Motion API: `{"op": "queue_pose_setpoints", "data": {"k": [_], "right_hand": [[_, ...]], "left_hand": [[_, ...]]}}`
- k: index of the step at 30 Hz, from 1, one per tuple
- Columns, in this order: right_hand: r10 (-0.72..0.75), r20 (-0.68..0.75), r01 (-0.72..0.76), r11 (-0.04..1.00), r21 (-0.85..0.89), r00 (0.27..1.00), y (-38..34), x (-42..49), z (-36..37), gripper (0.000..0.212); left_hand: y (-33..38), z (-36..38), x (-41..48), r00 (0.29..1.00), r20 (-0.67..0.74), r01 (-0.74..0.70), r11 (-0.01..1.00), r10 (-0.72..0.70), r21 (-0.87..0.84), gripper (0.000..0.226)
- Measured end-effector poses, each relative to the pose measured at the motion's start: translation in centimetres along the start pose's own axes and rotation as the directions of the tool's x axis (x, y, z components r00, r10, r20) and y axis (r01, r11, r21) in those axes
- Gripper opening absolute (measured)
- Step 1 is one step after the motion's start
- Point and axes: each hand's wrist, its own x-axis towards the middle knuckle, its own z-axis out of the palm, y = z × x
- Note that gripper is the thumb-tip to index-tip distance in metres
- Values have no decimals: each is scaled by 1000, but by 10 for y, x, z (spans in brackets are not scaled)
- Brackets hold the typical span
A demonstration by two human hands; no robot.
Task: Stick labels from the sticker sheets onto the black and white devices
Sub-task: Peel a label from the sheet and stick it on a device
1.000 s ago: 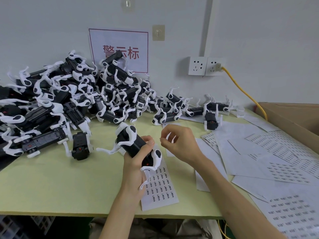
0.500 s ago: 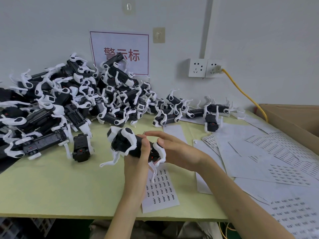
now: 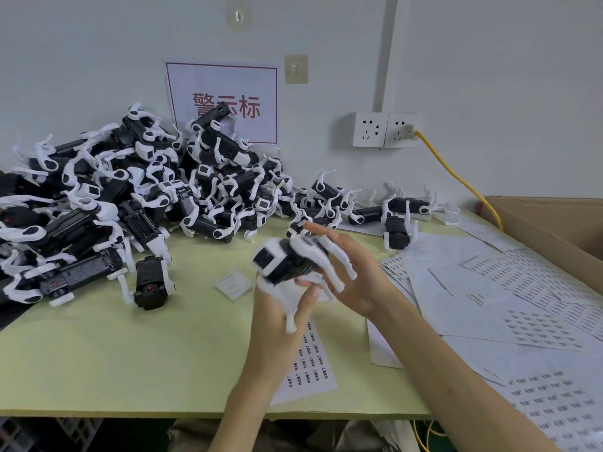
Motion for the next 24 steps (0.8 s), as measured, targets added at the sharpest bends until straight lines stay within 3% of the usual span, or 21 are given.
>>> {"op": "queue_pose_setpoints", "data": {"k": [3,7,9,11,13,15,17,18,20,24], "right_hand": [[-74,-11,75,990,120,997,-6,-2,-3,66],[-101,-89,109,990,93,991,-8,0,-9,63],[-111,-87,114,993,28,990,-6,0,-11,63],[-111,-66,103,988,-113,992,-5,-2,-11,53],[-117,-68,92,952,-293,991,-10,-4,-7,39],[-123,-53,96,927,-362,991,-11,-5,-8,48],[-102,-26,85,923,-375,994,-10,-4,-11,65],[-91,-16,78,918,-388,996,-10,-4,-10,66],[-105,-23,90,929,-358,994,-9,-1,-9,55],[-180,-193,175,984,-44,965,-11,3,-11,26]], "left_hand": [[-4,-9,2,992,-8,127,984,-129,-125,18],[-3,-19,15,930,166,365,769,-327,-526,39],[-6,-20,14,904,255,427,716,-343,-552,46],[-8,-20,9,902,299,427,735,-311,-527,39],[-11,-21,7,913,290,395,799,-287,-453,54],[-5,-21,7,875,387,437,816,-290,-378,27],[-10,-22,11,833,451,478,827,-320,-297,55],[-12,-21,12,835,459,466,834,-304,-295,57],[-10,-19,13,865,395,447,833,-309,-327,52],[-9,-19,13,927,226,374,806,-301,-459,39]]}}
